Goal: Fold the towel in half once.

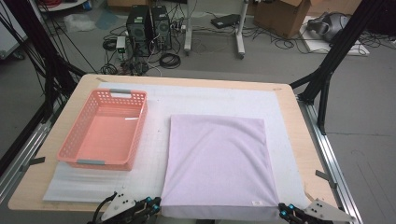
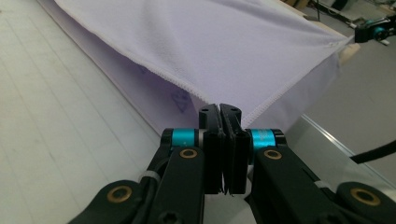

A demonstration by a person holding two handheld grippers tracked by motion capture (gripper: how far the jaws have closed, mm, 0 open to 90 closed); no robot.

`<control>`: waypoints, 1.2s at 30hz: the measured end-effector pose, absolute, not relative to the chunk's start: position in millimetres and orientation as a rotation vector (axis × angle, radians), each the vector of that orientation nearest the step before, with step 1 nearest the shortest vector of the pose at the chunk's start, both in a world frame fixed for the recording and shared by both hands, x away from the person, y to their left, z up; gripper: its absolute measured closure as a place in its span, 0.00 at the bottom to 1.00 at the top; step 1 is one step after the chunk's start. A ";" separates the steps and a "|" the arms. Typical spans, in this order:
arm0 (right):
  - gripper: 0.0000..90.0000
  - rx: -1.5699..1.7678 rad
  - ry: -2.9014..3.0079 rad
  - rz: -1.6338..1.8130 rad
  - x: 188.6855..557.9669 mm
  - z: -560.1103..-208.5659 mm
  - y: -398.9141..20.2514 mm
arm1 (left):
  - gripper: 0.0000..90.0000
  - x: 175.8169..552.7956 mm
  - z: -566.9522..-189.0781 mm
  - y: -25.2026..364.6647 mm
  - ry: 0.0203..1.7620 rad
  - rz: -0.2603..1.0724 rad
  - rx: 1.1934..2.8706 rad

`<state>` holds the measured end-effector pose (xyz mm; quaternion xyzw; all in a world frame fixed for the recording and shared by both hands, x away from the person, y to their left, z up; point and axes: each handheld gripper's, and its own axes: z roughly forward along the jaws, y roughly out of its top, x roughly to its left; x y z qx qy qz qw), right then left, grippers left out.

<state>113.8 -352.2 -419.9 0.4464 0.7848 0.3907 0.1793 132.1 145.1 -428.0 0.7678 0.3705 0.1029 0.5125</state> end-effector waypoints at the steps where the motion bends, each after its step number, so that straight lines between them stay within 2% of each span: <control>1: 0.98 1.259 2.223 1.105 109.8 -419.6 -352.8 | 0.97 129.1 -428.8 145.4 0.890 0.237 1.853; 5: 0.97 1.266 2.253 1.079 101.6 -423.1 -352.0 | 0.94 130.1 -431.6 145.0 0.882 0.229 1.861; 7: 0.88 1.268 2.241 1.064 105.6 -424.6 -350.7 | 0.73 140.3 -431.8 143.9 0.901 0.217 1.856; 8: 0.82 1.285 2.221 1.073 108.9 -423.5 -351.2 | 0.67 145.4 -431.1 143.5 0.905 0.229 1.849; 11: 0.77 1.296 2.159 1.111 122.2 -419.1 -354.0 | 0.62 162.7 -427.2 141.8 0.906 0.255 1.822; 19: 0.77 1.419 2.063 1.046 193.0 -431.4 -353.2 | 0.61 221.4 -423.5 125.9 0.902 0.273 1.781; 28: 0.78 1.487 2.026 0.989 257.1 -441.3 -336.3 | 0.61 284.2 -431.6 113.7 1.005 0.274 1.798; 29: 0.81 1.508 2.020 0.980 262.1 -443.5 -336.1 | 0.61 289.0 -432.6 112.2 1.013 0.277 1.799; 31: 0.95 1.524 2.031 1.007 267.8 -447.1 -336.4 | 0.61 298.9 -433.9 109.8 1.032 0.287 1.805; 32: 0.98 1.507 2.036 0.985 267.9 -445.8 -335.1 | 0.61 301.5 -433.8 109.0 1.037 0.296 1.806; 36: 0.98 1.508 2.021 0.915 263.6 -442.2 -341.3 | 0.63 315.7 -435.5 104.3 1.069 0.339 1.805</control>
